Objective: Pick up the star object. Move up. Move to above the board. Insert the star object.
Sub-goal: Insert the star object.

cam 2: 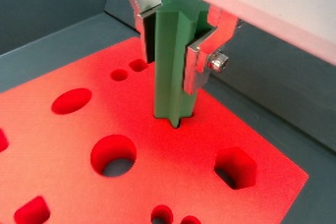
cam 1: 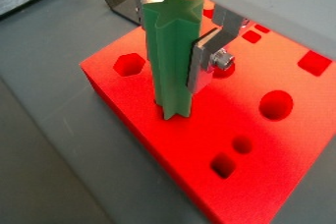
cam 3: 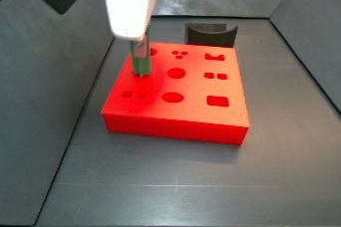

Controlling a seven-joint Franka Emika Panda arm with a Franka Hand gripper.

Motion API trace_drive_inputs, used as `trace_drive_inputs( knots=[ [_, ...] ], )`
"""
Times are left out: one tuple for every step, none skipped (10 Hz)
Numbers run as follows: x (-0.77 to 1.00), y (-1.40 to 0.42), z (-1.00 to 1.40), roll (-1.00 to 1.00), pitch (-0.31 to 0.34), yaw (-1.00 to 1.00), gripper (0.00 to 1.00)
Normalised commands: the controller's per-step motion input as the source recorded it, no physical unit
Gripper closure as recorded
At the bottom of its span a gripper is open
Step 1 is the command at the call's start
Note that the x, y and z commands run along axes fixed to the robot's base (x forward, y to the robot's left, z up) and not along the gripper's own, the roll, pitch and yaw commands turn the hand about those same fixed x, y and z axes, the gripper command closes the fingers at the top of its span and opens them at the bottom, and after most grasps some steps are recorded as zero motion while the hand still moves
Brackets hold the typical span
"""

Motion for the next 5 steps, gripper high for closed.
trace_drive_inputs(
  knots=[
    [0.0,0.0,-0.13,0.0,0.0,0.0,1.0],
    [0.0,-0.01,-0.12,0.0,0.0,0.0,1.0],
    [0.0,0.0,0.0,0.0,-0.033,0.0,1.0],
    [0.0,0.0,-0.01,0.02,0.0,0.0,1.0],
    [0.0,0.0,-0.13,0.1,0.0,0.0,1.0]
  ],
)
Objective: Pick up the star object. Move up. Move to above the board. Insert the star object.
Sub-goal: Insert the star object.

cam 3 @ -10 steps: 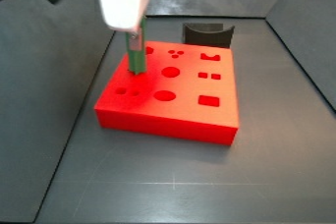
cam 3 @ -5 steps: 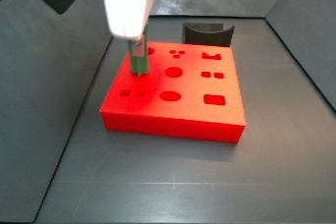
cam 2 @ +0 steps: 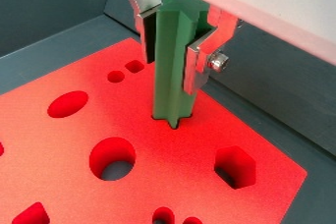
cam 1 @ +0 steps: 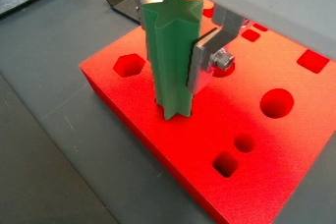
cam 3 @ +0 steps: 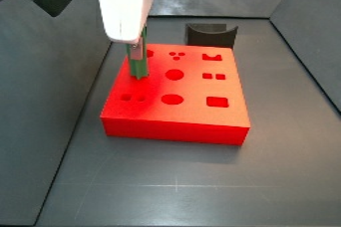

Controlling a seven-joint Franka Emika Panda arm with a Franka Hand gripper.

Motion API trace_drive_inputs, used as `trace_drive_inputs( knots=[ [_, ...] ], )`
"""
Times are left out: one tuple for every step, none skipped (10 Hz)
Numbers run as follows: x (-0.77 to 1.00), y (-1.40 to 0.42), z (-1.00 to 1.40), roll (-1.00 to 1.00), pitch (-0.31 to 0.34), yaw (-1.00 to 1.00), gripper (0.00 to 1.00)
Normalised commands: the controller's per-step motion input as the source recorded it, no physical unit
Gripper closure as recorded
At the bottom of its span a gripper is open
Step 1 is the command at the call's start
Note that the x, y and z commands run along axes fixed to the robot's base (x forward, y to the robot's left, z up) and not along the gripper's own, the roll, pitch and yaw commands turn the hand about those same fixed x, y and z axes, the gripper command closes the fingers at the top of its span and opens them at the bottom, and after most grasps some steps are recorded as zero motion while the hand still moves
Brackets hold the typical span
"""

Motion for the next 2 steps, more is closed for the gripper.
trace_drive_inputs(
  knots=[
    [0.0,0.0,-0.03,0.04,0.0,0.0,1.0],
    [0.0,0.0,0.0,0.0,0.0,0.0,1.0]
  ],
)
